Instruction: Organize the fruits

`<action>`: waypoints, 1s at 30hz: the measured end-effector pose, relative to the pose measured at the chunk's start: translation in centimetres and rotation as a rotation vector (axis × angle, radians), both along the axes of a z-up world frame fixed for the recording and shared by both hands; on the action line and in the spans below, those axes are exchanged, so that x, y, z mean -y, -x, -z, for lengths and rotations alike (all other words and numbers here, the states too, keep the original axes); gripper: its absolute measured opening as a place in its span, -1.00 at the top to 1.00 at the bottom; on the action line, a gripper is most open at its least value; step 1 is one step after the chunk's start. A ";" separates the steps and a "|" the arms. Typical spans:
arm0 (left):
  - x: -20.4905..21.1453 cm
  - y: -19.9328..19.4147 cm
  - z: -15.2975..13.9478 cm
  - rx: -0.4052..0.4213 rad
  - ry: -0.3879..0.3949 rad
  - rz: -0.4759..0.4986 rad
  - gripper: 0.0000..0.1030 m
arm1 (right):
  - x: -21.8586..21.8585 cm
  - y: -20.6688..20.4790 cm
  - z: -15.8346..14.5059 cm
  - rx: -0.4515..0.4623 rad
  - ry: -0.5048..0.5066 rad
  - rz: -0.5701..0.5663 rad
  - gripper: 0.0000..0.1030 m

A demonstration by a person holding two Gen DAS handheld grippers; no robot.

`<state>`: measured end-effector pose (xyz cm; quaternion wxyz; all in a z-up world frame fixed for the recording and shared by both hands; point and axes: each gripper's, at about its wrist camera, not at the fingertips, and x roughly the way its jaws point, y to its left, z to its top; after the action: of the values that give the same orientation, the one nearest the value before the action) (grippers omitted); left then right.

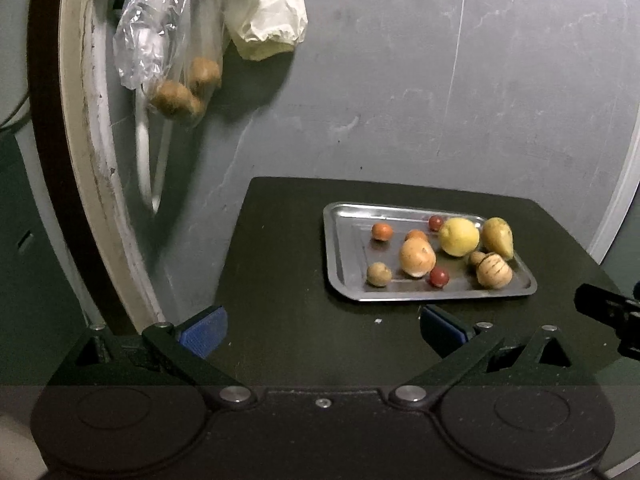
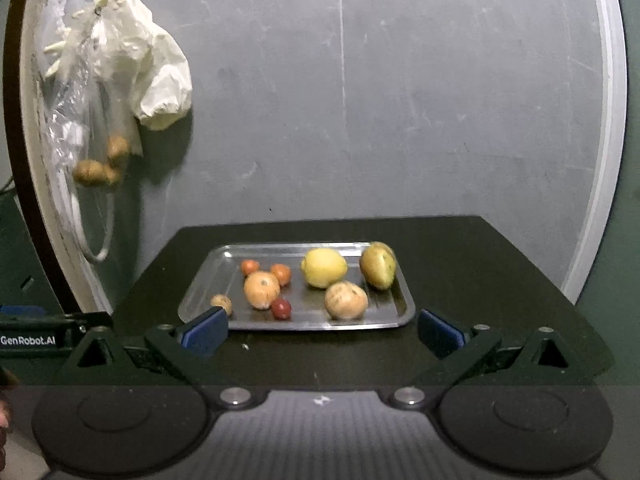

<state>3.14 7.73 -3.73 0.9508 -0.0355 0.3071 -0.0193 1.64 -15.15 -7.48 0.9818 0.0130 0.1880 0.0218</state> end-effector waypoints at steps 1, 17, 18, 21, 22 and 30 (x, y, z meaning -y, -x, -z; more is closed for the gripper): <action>0.0 0.1 0.1 -0.003 -0.004 0.000 -0.99 | 0.1 0.1 0.1 -0.006 0.000 0.007 -1.00; 0.7 1.4 0.2 -0.022 -0.042 -0.003 -0.99 | 0.7 0.6 0.8 -0.058 -0.016 0.032 -1.00; 0.7 1.4 0.2 -0.022 -0.041 -0.003 -0.99 | 0.7 0.6 0.8 -0.059 -0.015 0.032 -1.00; 0.6 1.4 0.2 -0.023 -0.035 -0.006 -0.99 | 0.6 0.5 0.7 -0.062 -0.012 0.030 -1.00; 0.6 1.4 0.2 -0.024 -0.035 -0.007 -0.99 | 0.6 0.5 0.7 -0.063 -0.011 0.030 -1.00; 0.6 1.3 0.1 -0.024 -0.034 -0.005 -0.99 | 0.7 0.5 0.7 -0.065 -0.011 0.031 -1.00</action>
<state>1.84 7.17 -3.87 0.9475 -0.0204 0.3189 -0.0116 1.10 -15.89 -8.15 0.9754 0.0221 0.2194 0.0070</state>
